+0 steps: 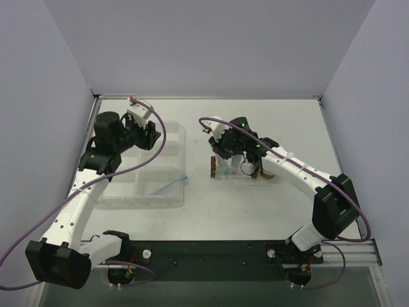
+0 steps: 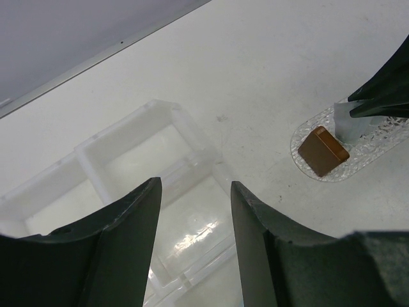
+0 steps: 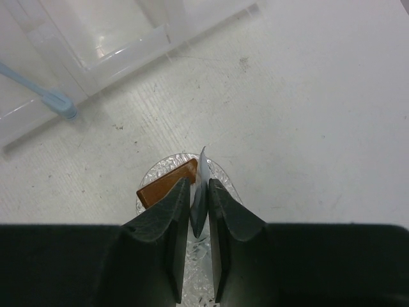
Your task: Prepare toiletry sets of a toothbrush and toothpaste on the tray
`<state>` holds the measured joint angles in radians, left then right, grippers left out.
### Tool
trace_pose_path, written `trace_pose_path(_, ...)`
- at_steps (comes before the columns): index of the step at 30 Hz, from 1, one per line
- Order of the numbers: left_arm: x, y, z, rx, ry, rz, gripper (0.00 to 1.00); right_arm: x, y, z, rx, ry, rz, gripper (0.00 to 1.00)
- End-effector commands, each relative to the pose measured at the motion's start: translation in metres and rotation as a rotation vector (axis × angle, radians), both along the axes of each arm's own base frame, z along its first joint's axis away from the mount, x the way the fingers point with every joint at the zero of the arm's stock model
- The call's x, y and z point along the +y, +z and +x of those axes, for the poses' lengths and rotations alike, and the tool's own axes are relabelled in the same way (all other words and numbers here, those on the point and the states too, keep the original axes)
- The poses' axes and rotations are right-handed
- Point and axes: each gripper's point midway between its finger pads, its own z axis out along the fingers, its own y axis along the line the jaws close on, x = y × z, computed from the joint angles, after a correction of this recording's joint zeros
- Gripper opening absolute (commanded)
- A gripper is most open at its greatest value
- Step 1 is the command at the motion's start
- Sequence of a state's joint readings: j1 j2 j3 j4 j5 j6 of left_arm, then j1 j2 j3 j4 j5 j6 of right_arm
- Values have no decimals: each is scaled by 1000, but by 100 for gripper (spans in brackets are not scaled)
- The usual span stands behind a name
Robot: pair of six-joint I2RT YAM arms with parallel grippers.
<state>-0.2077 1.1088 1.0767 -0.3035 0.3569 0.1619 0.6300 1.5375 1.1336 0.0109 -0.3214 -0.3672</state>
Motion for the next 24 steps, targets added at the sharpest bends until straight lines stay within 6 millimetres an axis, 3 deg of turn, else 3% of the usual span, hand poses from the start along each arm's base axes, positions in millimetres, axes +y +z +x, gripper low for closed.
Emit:
trace_pose_path(1,0,16,-2,-60,-15,-12,57,4,15,5,-33,-7,13,11)
trace_pose_path(10,0,15,-2,-58,-15,-11,57,3,26,4,-51,-15,27,0)
trace_pose_path(24,0,15,-1,-54,-12,-15,57,-2,43,2,-108,-42,81,0)
